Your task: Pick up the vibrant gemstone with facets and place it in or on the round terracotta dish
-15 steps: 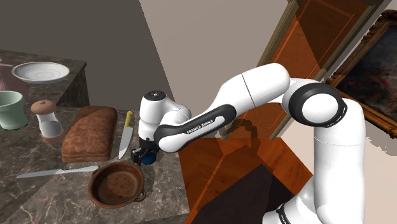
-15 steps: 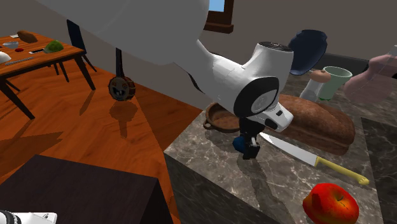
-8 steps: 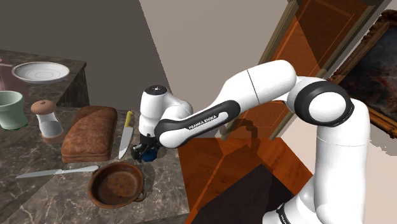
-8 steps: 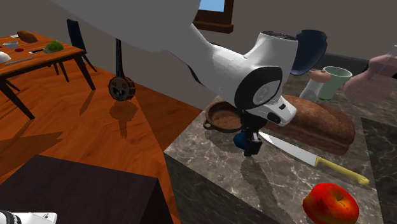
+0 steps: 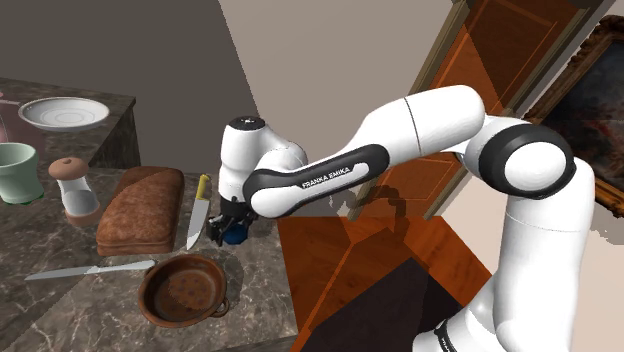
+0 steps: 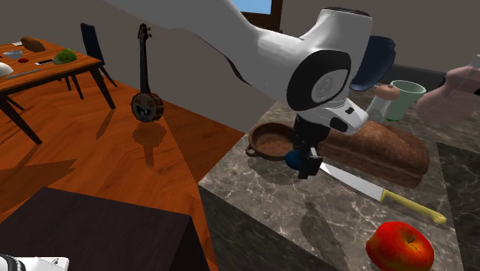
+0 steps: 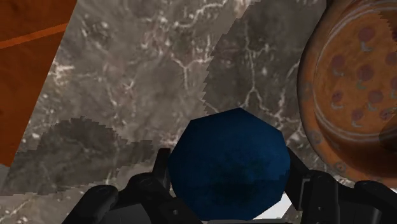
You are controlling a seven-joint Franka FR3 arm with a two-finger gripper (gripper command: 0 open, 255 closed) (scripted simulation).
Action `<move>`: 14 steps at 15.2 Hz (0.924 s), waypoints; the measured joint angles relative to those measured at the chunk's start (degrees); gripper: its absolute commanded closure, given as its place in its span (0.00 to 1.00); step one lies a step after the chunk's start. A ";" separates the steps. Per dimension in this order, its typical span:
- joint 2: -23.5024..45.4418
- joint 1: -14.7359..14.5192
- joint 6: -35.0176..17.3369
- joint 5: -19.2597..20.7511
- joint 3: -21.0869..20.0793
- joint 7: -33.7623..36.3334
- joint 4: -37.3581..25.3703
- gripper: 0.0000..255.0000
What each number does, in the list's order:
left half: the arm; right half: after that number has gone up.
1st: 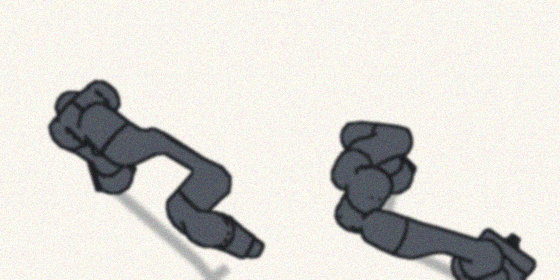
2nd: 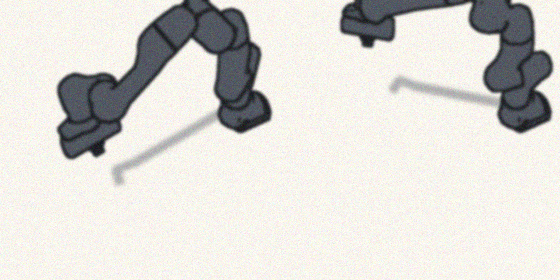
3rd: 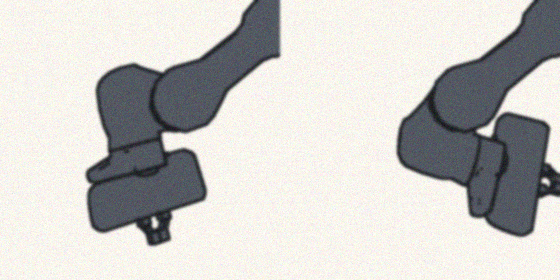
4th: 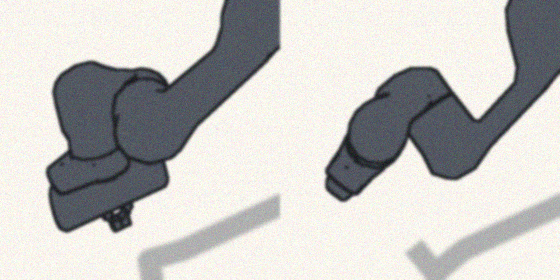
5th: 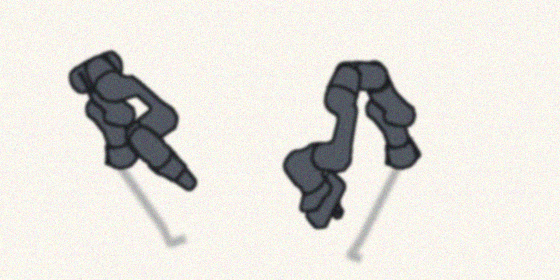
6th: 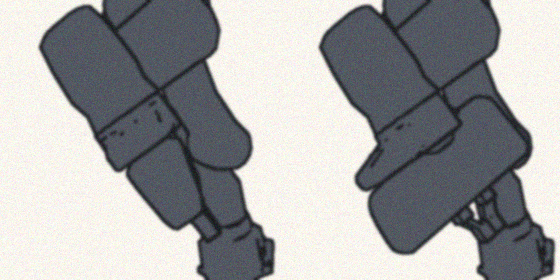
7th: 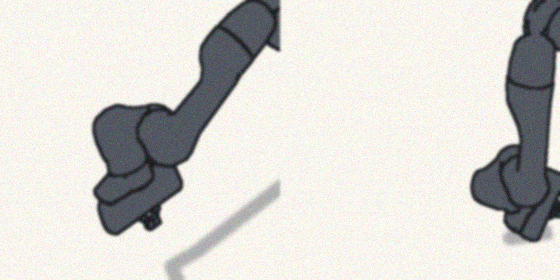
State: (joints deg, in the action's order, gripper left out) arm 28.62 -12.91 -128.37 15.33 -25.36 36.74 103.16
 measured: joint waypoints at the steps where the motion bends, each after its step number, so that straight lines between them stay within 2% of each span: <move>1: -0.49 0.20 0.55 -0.29 -0.16 -0.27 -0.09 1.00; 11: -4.52 0.97 6.41 -2.62 -1.51 -1.60 -2.30 1.00; 14: -3.13 -1.31 7.50 -1.94 -1.87 0.91 -4.52 1.00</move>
State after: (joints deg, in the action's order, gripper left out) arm 25.49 -14.22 -120.87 13.40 -27.23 37.64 98.64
